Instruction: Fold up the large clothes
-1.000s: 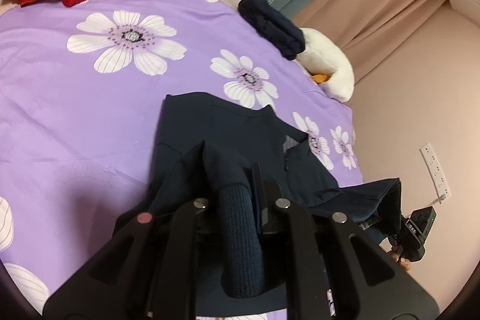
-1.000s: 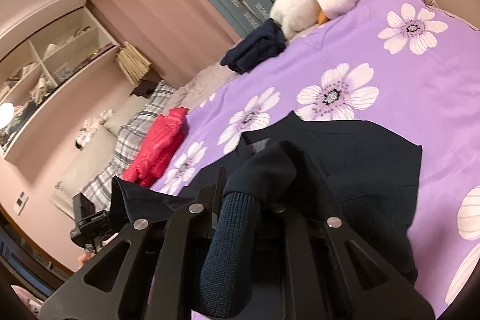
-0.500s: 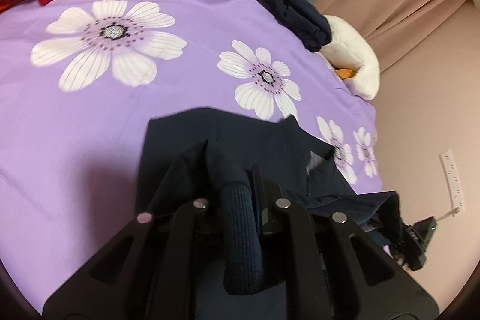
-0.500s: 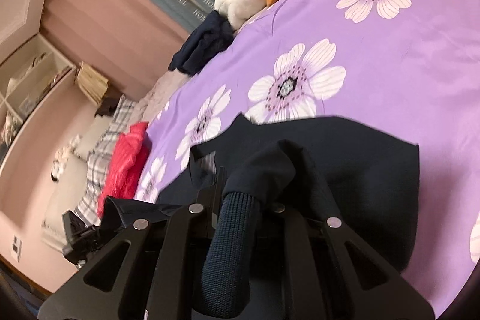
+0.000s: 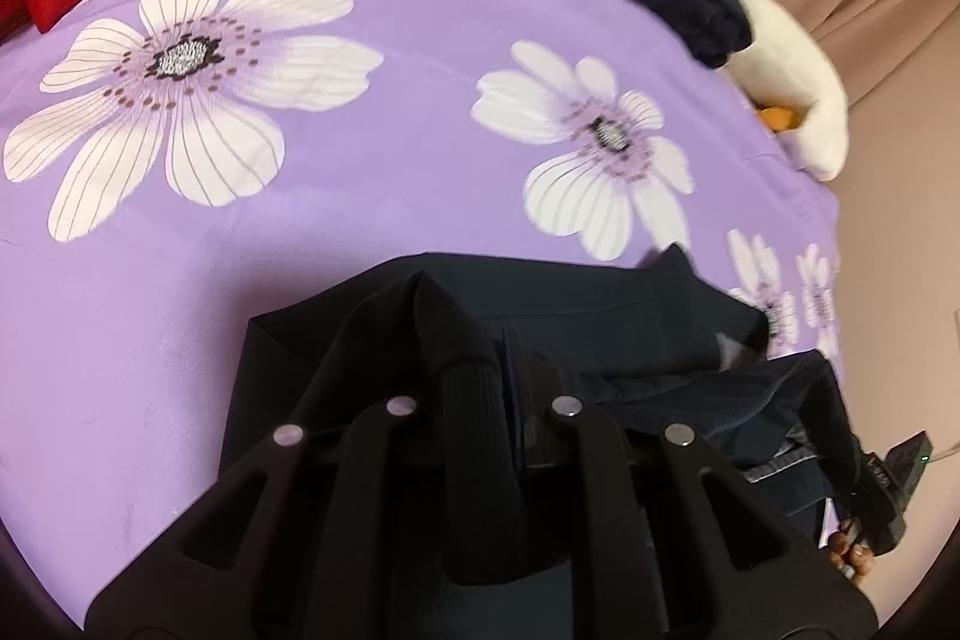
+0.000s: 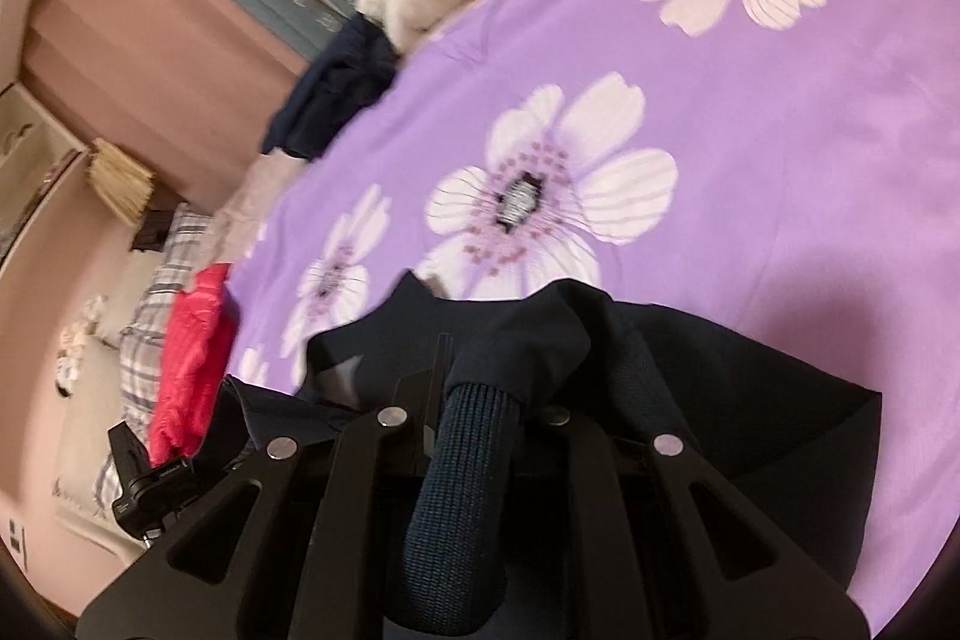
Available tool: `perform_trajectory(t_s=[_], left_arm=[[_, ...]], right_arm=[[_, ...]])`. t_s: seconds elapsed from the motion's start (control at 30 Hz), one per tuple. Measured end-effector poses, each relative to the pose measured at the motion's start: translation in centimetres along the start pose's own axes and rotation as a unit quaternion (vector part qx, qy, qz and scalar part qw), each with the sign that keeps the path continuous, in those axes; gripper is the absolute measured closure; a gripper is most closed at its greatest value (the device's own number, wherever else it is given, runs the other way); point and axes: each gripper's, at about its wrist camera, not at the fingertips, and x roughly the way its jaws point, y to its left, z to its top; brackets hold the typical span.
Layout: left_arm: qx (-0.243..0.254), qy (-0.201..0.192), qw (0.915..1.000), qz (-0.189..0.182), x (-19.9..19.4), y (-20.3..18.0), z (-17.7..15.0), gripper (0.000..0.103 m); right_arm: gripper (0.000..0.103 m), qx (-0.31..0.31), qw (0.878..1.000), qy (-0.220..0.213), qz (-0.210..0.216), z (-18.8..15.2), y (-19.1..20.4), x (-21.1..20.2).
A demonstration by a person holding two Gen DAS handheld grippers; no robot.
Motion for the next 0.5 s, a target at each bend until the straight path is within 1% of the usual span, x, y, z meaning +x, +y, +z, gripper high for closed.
perform_trajectory(t_s=[0.13, 0.3, 0.5], left_arm=[[0.015, -0.003, 0.9998, 0.012, 0.34, -0.09, -0.44, 0.090], [0.027, -0.003, 0.9995, 0.016, 0.63, -0.47, -0.42, 0.090], [0.030, 0.001, 0.9993, 0.021, 1.11, -0.60, -0.26, 0.089]], right_arm=[[0.091, 0.000, 1.000, 0.004, -0.016, -0.24, -0.20, 0.61], [0.091, -0.009, 1.000, 0.002, -0.018, -0.43, -0.24, 0.11], [0.091, -0.004, 1.000, 0.007, -0.024, -0.34, -0.39, 0.60]])
